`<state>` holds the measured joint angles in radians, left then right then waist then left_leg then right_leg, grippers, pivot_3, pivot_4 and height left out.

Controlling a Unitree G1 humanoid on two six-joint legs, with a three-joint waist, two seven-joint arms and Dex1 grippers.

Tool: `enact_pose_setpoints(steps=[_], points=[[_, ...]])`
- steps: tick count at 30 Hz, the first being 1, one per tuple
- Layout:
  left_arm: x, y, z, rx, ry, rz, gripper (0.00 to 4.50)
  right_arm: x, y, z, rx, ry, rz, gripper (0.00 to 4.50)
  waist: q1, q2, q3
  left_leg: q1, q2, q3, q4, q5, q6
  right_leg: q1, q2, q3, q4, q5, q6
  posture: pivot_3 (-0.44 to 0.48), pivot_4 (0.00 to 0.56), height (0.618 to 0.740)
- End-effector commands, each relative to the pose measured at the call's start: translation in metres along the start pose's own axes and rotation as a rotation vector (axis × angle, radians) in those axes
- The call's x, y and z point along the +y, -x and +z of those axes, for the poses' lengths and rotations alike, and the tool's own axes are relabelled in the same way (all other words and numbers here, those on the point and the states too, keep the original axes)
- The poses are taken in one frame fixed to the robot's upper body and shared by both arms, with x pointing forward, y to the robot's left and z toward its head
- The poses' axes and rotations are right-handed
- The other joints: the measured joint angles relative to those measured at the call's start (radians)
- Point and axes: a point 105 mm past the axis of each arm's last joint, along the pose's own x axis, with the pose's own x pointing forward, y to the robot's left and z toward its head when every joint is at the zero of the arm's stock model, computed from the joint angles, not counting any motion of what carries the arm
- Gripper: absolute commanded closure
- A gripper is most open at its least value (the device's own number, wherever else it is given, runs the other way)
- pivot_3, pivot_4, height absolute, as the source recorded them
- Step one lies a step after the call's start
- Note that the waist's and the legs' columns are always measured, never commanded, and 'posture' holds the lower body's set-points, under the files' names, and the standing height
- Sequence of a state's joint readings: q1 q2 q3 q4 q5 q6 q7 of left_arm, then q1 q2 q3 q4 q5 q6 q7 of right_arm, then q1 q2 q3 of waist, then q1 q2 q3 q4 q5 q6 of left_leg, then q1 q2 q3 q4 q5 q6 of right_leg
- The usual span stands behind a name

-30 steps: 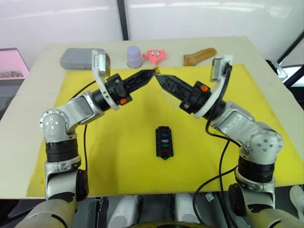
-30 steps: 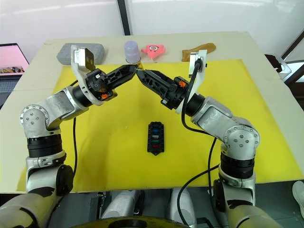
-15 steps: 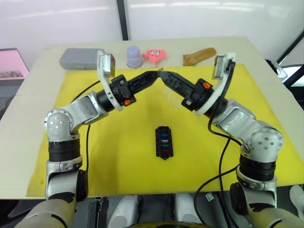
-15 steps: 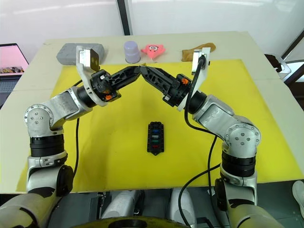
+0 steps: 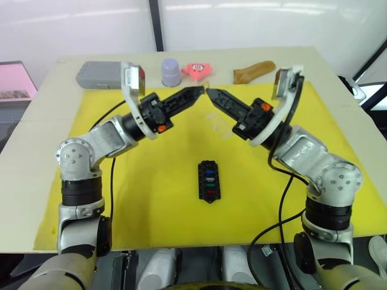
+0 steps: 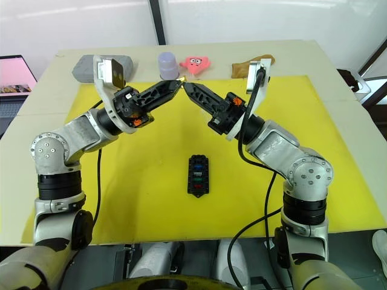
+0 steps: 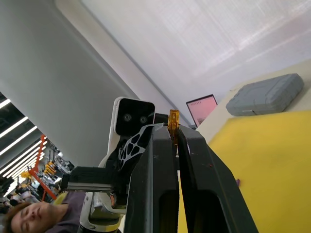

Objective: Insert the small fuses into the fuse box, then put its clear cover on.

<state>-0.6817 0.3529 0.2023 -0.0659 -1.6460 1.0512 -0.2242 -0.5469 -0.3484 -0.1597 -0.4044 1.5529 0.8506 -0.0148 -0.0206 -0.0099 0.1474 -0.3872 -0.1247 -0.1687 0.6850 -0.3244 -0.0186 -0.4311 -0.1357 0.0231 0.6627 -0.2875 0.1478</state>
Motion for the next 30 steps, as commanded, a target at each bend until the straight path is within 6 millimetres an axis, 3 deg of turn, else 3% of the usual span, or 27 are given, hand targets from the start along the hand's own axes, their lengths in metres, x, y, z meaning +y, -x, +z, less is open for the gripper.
enact_pose_setpoints(steps=[1, 5, 8, 14, 15, 17, 19, 23, 30], points=[[0.000, 0.009, 0.001, 0.020, -0.012, 0.002, 3.86, 0.020, 0.001, 0.015, -0.051, 0.006, 0.078, 4.50, -0.001, 0.000, 0.000, 0.000, 0.000, 0.000, 0.000, 0.000, 0.000, 0.000, 0.000, 0.000, 0.000, 0.000, 0.000, 0.000, 0.150, 0.740], [-0.006, 0.030, 0.013, 0.055, -0.104, 0.026, 2.14, 0.026, 0.008, 0.027, -0.049, 0.015, 0.085, 4.50, -0.004, 0.000, 0.000, 0.000, 0.000, 0.000, -0.001, 0.000, 0.000, -0.001, 0.000, 0.000, 0.000, 0.000, 0.000, 0.000, 0.150, 0.740], [-0.004, 0.043, -0.001, 0.157, -0.245, 0.080, 0.61, 0.022, 0.017, 0.027, 0.040, 0.086, 0.050, 4.50, -0.009, 0.001, 0.001, 0.000, 0.000, 0.000, -0.002, 0.000, 0.000, -0.001, 0.000, 0.000, 0.000, 0.000, 0.000, 0.000, 0.150, 0.740], [0.016, 0.054, -0.043, 0.362, -0.502, 0.137, 0.61, 0.008, 0.031, 0.004, 0.341, 0.341, 0.005, 4.50, 0.005, 0.001, 0.001, 0.000, 0.001, 0.001, -0.001, 0.000, 0.000, 0.001, 0.001, -0.001, -0.004, 0.000, 0.000, 0.000, 0.150, 0.740], [0.021, 0.056, -0.051, 0.424, -0.576, 0.141, 0.07, 0.005, 0.034, -0.002, 0.412, 0.414, 0.002, 4.50, 0.005, 0.001, 0.001, 0.000, 0.001, 0.001, -0.001, 0.000, 0.000, 0.001, 0.001, 0.000, -0.005, 0.000, 0.000, 0.000, 0.150, 0.740], [0.038, 0.061, -0.062, 0.546, -0.798, 0.156, 0.02, -0.003, 0.037, -0.015, 0.533, 0.551, 0.009, 4.50, 0.007, 0.001, 0.001, 0.000, 0.001, 0.002, -0.002, 0.000, 0.000, 0.001, 0.000, 0.000, -0.005, 0.000, 0.000, 0.000, 0.150, 0.740], [0.044, 0.060, -0.073, 0.620, -0.891, 0.099, 0.02, -0.015, 0.041, -0.029, 0.653, 0.697, 0.016, 4.50, 0.009, 0.001, 0.001, 0.000, 0.001, 0.002, -0.002, 0.000, 0.000, 0.001, 0.001, -0.001, -0.007, 0.000, 0.000, 0.000, 0.150, 0.740], [0.055, 0.057, -0.089, 0.695, -0.932, 0.017, 0.02, -0.029, 0.046, -0.054, 0.833, 0.903, 0.114, 4.50, 0.010, 0.001, 0.001, -0.001, 0.001, 0.002, -0.002, 0.000, 0.000, 0.002, 0.000, -0.001, -0.007, 0.000, 0.000, 0.000, 0.150, 0.740], [0.074, 0.052, -0.097, 0.766, -1.013, -0.046, 0.02, -0.043, 0.043, -0.064, 0.937, 1.032, 0.199, 4.50, 0.009, 0.001, 0.001, -0.002, 0.001, 0.002, -0.001, 0.000, 0.000, 0.001, 0.000, -0.002, -0.007, 0.000, 0.000, 0.000, 0.150, 0.740]])
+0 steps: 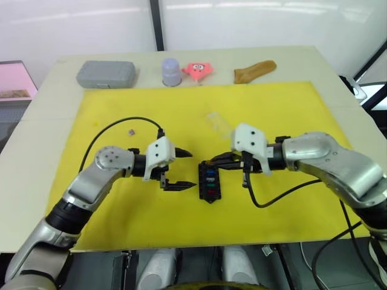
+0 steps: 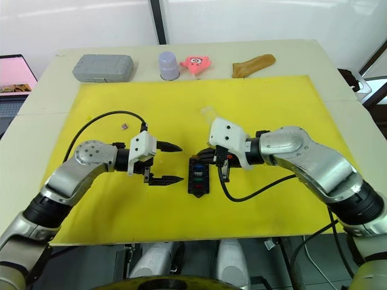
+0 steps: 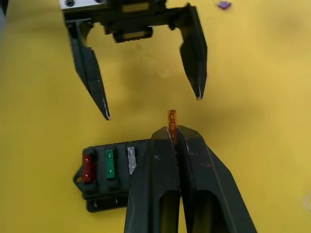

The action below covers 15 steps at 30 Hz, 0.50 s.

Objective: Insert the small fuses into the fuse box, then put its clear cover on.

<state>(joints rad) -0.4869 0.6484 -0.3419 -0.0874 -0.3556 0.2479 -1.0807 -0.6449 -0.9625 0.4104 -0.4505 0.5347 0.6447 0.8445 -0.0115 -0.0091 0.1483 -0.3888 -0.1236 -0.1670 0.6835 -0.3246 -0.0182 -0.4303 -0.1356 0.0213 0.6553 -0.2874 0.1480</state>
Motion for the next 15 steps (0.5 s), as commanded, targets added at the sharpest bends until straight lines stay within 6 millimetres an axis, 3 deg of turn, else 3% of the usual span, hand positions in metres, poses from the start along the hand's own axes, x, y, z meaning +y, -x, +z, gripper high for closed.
enact_pose_setpoints(steps=[1, 15], points=[[0.0025, -0.0045, 0.0035, 0.000, -0.068, -0.022, 0.02, -0.0045, -0.0006, 0.0060, 0.008, 0.083, 0.014, 4.50, 0.001, 0.000, 0.000, 0.000, 0.000, 0.000, 0.000, 0.000, 0.000, 0.000, 0.000, 0.000, 0.000, 0.000, 0.000, 0.000, 0.150, 0.740], [-0.0016, -0.0137, 0.0006, -0.008, -0.044, -0.046, 0.02, -0.0062, -0.0044, -0.0030, 0.051, 0.110, 0.061, 4.50, 0.000, 0.000, 0.000, 0.000, 0.000, -0.001, 0.000, 0.000, 0.000, 0.000, 0.000, -0.001, 0.000, 0.000, 0.000, 0.000, 0.150, 0.740]])
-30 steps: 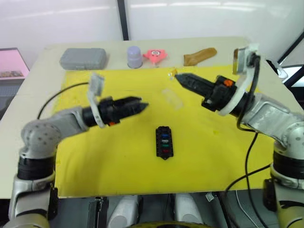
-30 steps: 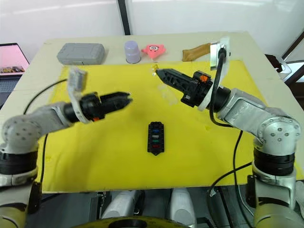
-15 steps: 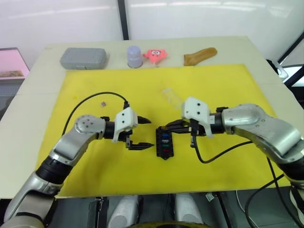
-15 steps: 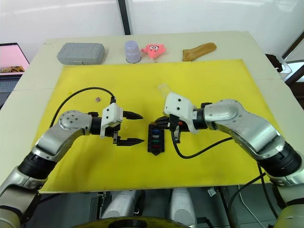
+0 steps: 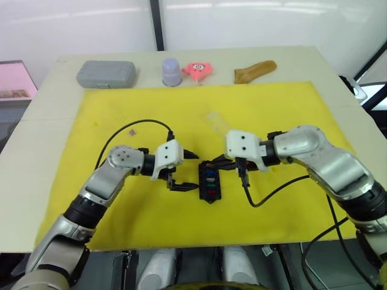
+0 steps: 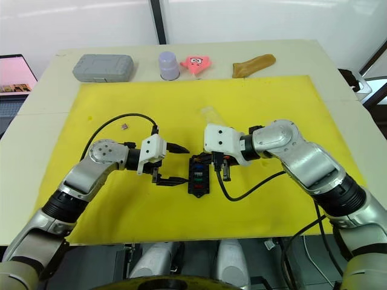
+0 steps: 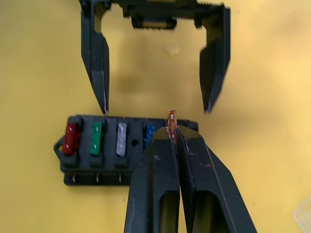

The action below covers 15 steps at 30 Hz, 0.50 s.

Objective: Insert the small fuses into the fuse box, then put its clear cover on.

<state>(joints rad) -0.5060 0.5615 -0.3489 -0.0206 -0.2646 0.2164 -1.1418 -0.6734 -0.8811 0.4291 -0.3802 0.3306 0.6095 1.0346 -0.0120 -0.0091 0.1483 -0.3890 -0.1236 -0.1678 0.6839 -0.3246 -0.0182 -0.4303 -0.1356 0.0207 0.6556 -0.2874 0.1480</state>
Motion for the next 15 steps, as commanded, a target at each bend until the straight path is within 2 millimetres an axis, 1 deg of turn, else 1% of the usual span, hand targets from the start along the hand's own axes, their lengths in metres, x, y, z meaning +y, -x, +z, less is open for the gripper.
enact_pose_setpoints(steps=[1, 10, 15], points=[[-0.0006, 0.0010, 0.0061, -0.013, -0.029, 0.000, 0.02, -0.0042, 0.0039, 0.0035, -0.009, 0.024, -0.020, 4.50, 0.001, 0.000, 0.000, 0.000, 0.000, 0.000, 0.000, 0.000, 0.000, 0.000, 0.000, 0.000, 0.000, 0.000, 0.000, 0.000, 0.150, 0.740], [-0.0017, -0.0009, 0.0108, -0.012, -0.049, -0.006, 0.02, -0.0006, 0.0008, -0.0030, 0.013, 0.014, -0.009, 4.50, 0.000, 0.000, 0.000, 0.000, 0.000, 0.000, 0.000, 0.000, 0.000, 0.000, 0.000, 0.000, 0.000, 0.000, 0.000, 0.000, 0.150, 0.740], [-0.0011, -0.0013, 0.0111, -0.008, -0.058, -0.008, 0.02, -0.0031, -0.0007, -0.0041, 0.013, 0.012, -0.019, 4.50, 0.000, 0.000, 0.000, 0.000, 0.000, 0.000, 0.000, 0.000, 0.000, 0.000, 0.000, 0.000, 0.000, 0.000, 0.000, 0.000, 0.150, 0.740]])
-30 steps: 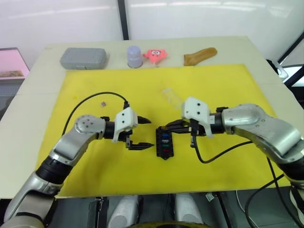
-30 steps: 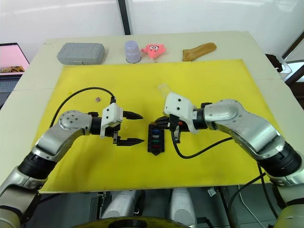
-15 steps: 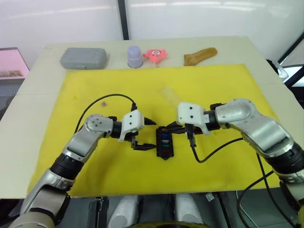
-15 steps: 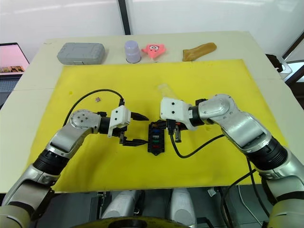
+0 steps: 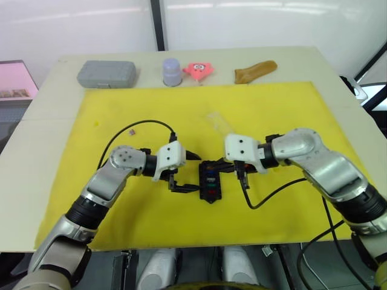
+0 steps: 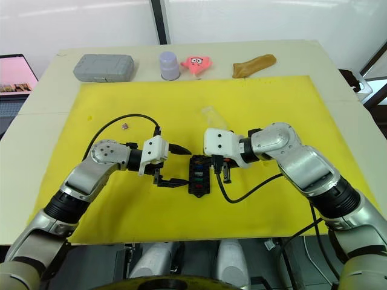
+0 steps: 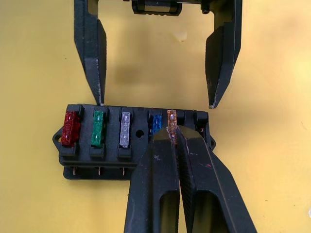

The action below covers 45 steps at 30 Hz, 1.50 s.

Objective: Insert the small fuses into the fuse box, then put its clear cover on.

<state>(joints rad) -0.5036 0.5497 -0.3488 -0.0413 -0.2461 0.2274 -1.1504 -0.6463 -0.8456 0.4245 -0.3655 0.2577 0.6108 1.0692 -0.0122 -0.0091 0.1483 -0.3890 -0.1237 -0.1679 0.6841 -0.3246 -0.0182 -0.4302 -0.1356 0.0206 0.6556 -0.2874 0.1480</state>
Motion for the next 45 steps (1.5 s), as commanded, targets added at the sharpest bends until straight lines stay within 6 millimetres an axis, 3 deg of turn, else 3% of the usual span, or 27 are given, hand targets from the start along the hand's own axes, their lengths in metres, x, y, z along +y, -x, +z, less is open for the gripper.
enact_pose_setpoints(steps=[1, 8, 28, 45], points=[[0.001, 0.002, 0.008, -0.008, -0.048, 0.004, 0.02, -0.005, 0.005, 0.005, -0.016, 0.020, -0.025, 4.50, 0.001, 0.000, 0.000, 0.000, 0.000, 0.000, 0.000, 0.000, 0.000, 0.000, 0.000, 0.000, 0.000, 0.000, 0.000, 0.000, 0.150, 0.740], [0.000, 0.003, 0.006, -0.003, -0.055, 0.004, 0.02, -0.007, 0.011, 0.014, -0.035, 0.026, -0.017, 4.50, 0.000, 0.000, 0.000, 0.000, 0.000, 0.000, 0.000, 0.000, 0.000, 0.000, 0.000, 0.000, 0.000, 0.000, 0.000, 0.000, 0.150, 0.740], [0.000, 0.002, 0.006, -0.004, -0.074, 0.010, 0.02, -0.012, 0.005, -0.001, 0.004, 0.006, -0.027, 4.50, 0.000, 0.000, 0.000, 0.000, 0.000, 0.000, 0.000, 0.000, 0.000, 0.000, 0.000, 0.000, 0.000, 0.000, 0.000, 0.000, 0.150, 0.740], [-0.001, 0.000, 0.010, -0.010, -0.080, 0.012, 0.02, -0.009, 0.005, 0.002, -0.005, 0.016, -0.012, 4.50, 0.000, 0.000, 0.000, 0.000, 0.000, 0.000, 0.000, 0.000, 0.000, 0.000, 0.000, 0.000, 0.000, 0.000, 0.000, 0.000, 0.150, 0.740]])
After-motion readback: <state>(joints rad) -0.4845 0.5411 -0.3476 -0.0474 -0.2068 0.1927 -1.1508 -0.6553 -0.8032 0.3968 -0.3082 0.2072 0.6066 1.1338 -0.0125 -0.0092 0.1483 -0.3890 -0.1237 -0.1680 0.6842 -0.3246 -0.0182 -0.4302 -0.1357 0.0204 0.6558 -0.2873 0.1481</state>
